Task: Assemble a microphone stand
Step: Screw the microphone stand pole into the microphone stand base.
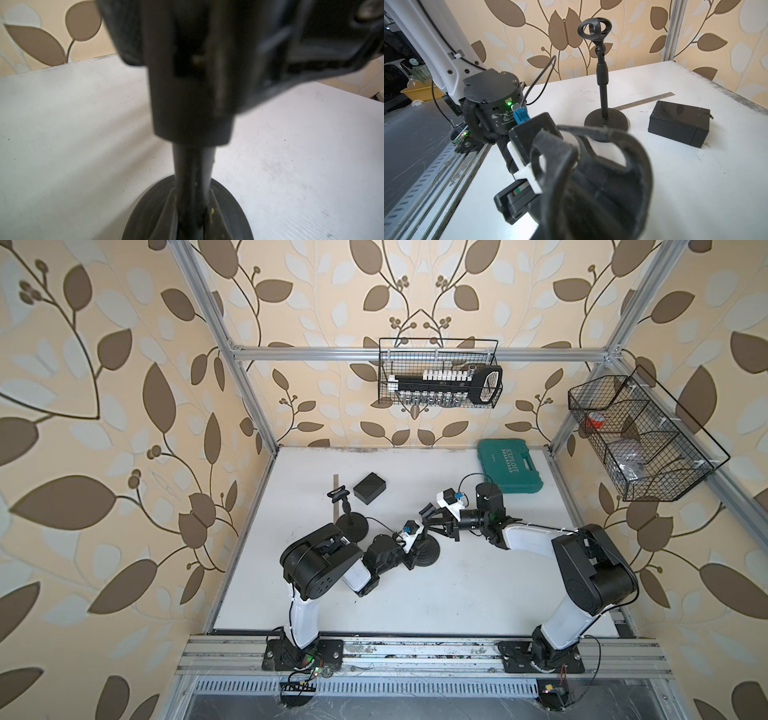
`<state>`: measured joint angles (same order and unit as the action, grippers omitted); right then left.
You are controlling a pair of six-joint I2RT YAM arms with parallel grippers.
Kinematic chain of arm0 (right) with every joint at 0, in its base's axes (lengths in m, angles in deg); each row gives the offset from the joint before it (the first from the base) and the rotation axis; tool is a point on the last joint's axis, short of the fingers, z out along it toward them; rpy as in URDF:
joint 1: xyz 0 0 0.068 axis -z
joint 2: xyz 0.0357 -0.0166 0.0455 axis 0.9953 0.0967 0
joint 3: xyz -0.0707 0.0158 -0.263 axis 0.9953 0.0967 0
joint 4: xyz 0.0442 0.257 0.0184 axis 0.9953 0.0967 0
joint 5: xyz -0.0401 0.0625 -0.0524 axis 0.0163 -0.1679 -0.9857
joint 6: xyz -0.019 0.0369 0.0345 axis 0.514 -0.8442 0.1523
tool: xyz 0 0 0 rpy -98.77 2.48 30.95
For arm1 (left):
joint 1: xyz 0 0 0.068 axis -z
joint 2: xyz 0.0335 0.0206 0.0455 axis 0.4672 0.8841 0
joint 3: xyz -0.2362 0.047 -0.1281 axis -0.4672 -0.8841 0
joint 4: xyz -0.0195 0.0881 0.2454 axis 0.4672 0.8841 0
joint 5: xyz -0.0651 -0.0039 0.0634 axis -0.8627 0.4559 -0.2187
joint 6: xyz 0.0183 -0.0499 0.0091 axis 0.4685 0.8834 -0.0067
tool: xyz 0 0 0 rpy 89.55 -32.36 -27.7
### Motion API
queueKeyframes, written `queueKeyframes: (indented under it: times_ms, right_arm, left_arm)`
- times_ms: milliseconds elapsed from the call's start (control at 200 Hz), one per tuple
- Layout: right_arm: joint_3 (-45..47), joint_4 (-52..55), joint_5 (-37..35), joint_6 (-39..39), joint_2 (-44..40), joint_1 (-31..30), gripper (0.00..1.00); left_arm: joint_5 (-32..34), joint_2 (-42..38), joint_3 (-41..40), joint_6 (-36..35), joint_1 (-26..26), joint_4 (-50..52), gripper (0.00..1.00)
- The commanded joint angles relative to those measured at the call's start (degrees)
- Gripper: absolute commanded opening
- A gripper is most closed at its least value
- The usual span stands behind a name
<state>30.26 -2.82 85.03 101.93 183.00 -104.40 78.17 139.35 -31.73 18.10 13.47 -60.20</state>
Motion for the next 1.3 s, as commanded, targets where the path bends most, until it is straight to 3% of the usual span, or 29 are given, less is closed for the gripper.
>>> queueKeyframes:
  times_ms: [0, 305, 600, 750, 945, 1130, 1190, 1295]
  right_arm:
    - [4.1, -3.9, -9.2, -4.5, -1.5, -1.2, 0.0]
    - [16.1, -13.1, -42.3, -10.4, -7.8, -9.0, 0.0]
    - [18.2, -11.3, -71.6, -17.3, -7.9, -22.8, 0.0]
    - [18.3, -11.5, -79.5, -20.8, -6.2, -27.6, 0.0]
    - [17.8, -11.4, -74.7, -19.7, -6.5, -27.7, 0.0]
    - [18.2, -8.4, -53.8, -15.5, -12.4, -19.0, 0.5]
    - [18.5, -7.5, -45.3, -13.7, -14.6, -15.1, 0.57]
    - [18.4, -5.8, -30.5, -11.0, -17.7, -8.1, 0.6]
  left_arm:
    - [0.3, -0.3, -0.6, 2.5, 0.4, 4.4, 0.13]
    - [0.0, -4.8, 0.0, 5.0, 0.3, 5.5, 0.32]
    - [2.3, -8.1, 0.4, 4.1, 0.3, 5.5, 0.27]
    - [3.6, -8.7, 0.8, 2.8, 0.3, 6.3, 0.19]
    - [4.7, -7.8, 0.2, 2.0, 0.3, 5.9, 0.09]
    - [5.2, -6.5, -0.9, 2.3, 0.3, 4.5, 0.04]
    - [5.3, -5.8, -1.5, 2.9, 0.3, 3.6, 0.03]
    - [5.2, -3.9, -2.4, 3.4, 0.3, 1.7, 0.03]
